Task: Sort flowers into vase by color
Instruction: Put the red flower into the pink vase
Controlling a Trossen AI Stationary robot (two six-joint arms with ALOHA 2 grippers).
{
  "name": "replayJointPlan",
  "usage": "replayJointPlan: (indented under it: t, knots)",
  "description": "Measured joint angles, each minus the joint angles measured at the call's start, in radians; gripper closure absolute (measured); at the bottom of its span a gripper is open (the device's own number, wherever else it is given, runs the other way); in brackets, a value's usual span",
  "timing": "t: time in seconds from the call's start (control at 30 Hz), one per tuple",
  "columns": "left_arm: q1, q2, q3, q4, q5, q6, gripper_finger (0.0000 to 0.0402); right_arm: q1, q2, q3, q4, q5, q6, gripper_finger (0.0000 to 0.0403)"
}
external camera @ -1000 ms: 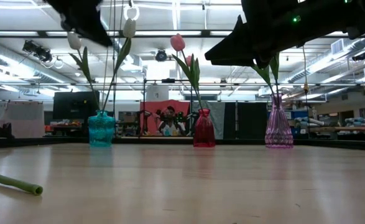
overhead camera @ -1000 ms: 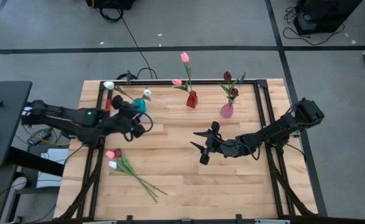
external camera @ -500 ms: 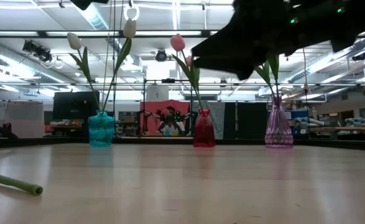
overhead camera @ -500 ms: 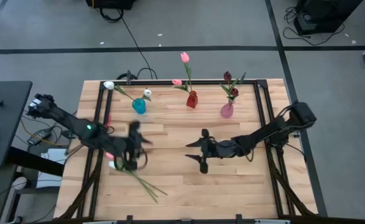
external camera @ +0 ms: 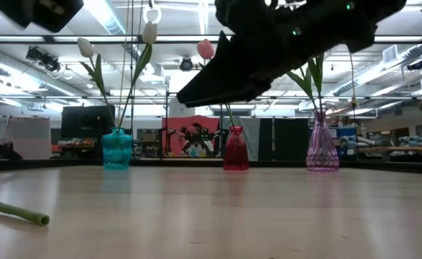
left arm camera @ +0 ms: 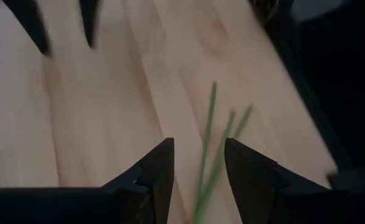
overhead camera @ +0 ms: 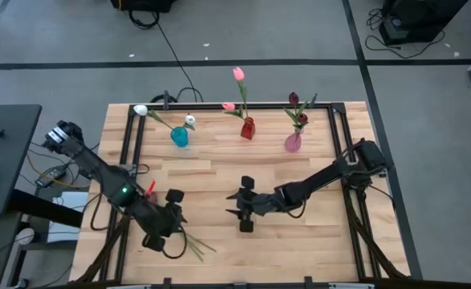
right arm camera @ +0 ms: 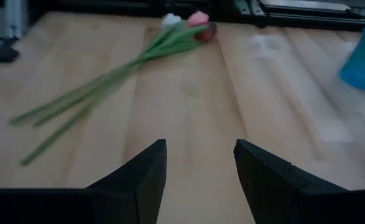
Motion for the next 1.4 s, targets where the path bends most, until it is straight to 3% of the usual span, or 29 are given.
replayJointPlan:
  t: [0.23,0.4,0.57,0.77,0.9,1.07,1.4]
  knots:
    - [-0.06,0.124,0.0,-0.045,0.032,-0.059,0.0255,-0.003,-0.083,0.0,-0.051,0.149,-0.032,0.0202]
    - [-0.07,0.239,-0.001,-0.144,0.055,-0.127,0.0255,-0.003,-0.091,0.0,-0.056,0.15,-0.026,0.0202]
    - [-0.07,0.316,-0.031,-0.096,0.081,-0.125,0.0255,-0.002,-0.091,0.0,-0.053,0.15,-0.02,0.0203]
    - [-0.07,0.354,-0.061,-0.099,0.037,-0.097,0.0257,-0.002,-0.091,0.0,-0.053,0.148,-0.025,0.0203]
    - [-0.068,0.354,-0.094,-0.097,0.023,-0.096,0.0293,-0.002,-0.091,0.0,-0.054,0.142,-0.026,0.0204]
    - [-0.068,0.354,-0.111,-0.1,0.019,-0.073,0.0384,-0.002,-0.091,0.0,-0.054,0.142,-0.031,0.0204]
    - [-0.027,0.351,-0.062,-0.226,-0.102,-0.045,0.0396,-0.003,-0.092,0.0,-0.054,0.142,-0.042,0.0205]
